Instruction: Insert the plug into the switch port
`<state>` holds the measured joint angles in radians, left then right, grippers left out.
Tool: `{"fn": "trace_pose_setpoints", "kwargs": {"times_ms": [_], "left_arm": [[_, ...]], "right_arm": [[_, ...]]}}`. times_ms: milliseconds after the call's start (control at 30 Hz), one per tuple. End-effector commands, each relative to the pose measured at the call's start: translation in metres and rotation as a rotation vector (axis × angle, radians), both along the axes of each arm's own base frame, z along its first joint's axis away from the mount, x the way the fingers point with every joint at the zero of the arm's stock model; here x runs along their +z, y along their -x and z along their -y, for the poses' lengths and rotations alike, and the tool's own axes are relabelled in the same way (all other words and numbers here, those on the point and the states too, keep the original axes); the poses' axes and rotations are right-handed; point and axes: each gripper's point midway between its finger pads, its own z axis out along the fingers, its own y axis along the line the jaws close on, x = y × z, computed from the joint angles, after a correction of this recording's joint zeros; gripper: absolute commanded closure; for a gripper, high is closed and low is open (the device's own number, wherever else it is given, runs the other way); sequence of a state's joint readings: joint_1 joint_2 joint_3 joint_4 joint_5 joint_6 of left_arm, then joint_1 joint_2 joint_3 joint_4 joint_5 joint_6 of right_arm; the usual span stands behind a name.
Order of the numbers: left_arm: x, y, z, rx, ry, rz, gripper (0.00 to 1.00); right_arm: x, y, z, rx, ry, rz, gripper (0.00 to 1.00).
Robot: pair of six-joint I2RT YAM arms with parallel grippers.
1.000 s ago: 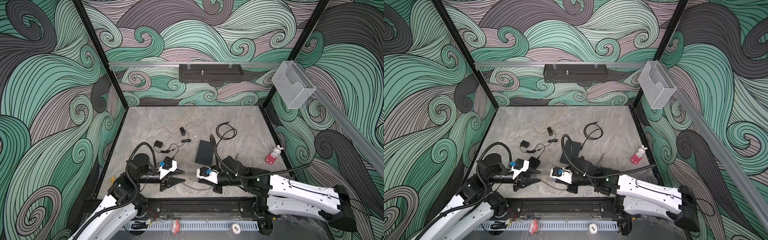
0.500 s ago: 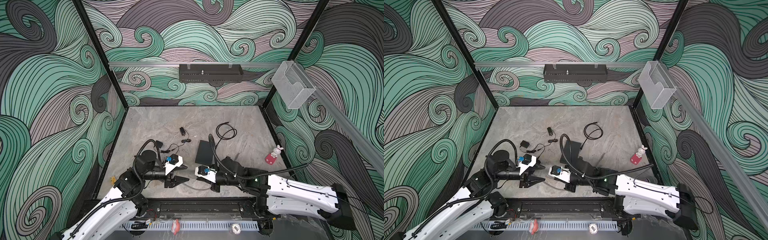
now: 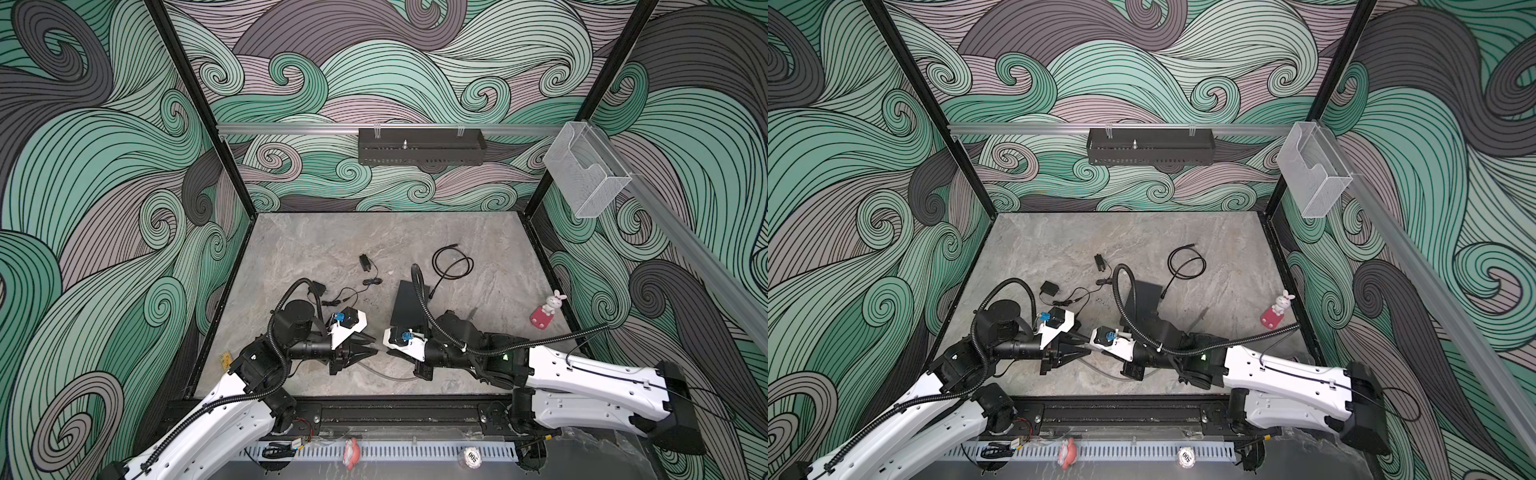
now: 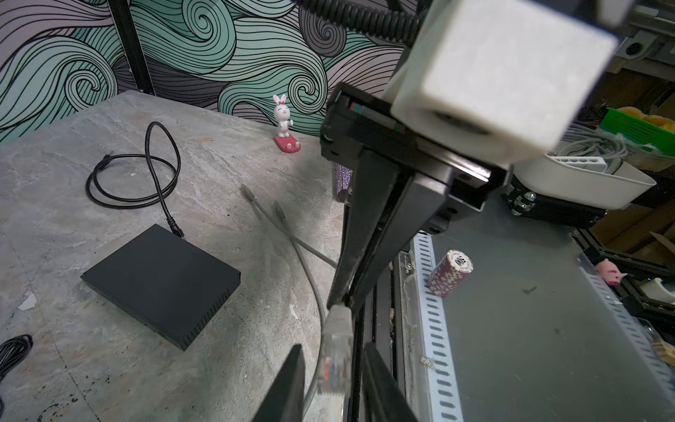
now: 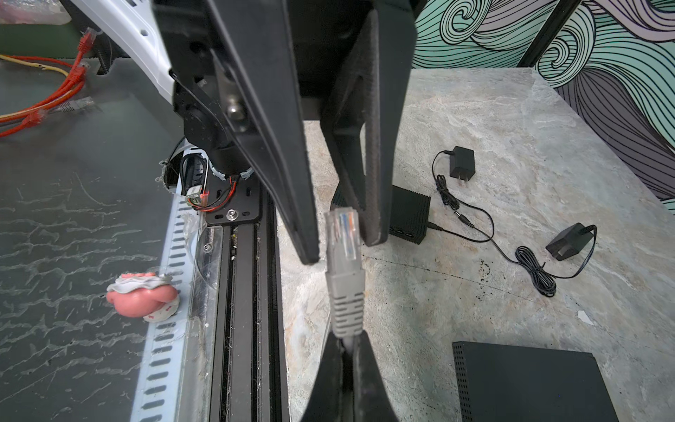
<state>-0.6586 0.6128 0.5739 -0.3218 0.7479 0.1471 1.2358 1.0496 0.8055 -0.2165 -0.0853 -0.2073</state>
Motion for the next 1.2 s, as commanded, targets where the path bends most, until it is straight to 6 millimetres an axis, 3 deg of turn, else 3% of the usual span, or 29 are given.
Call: {"fn": "trace_pose_setpoints", "kwargs": {"times_ms": [0,267,633,700,800,1167], "left_arm": [[0.017,0.004,0.001,-0.023,0.020,0.027,0.75],[0.016,0.006,0.003,-0.040,0.015,0.019,0.90],[0.016,0.007,0.003,-0.044,0.015,0.017,0.93],[0.017,0.007,0.002,-0.042,0.015,0.018,0.95],[0.018,0.007,0.002,-0.041,0.016,0.019,0.96],[0.022,0.014,0.004,-0.082,0.042,0.017,0.97]], "right_arm": [[0.015,-0.003,-0.006,-0.011,-0.040,0.014,1.00],[0.016,-0.003,-0.006,-0.014,-0.043,0.013,1.00],[0.020,0.000,-0.005,-0.008,-0.059,0.002,1.00],[0.021,0.002,-0.006,0.006,-0.064,-0.006,0.86],[0.018,0.009,-0.006,0.041,-0.067,-0.018,0.74],[0.021,0.022,-0.002,0.123,-0.093,-0.132,0.68]]}}
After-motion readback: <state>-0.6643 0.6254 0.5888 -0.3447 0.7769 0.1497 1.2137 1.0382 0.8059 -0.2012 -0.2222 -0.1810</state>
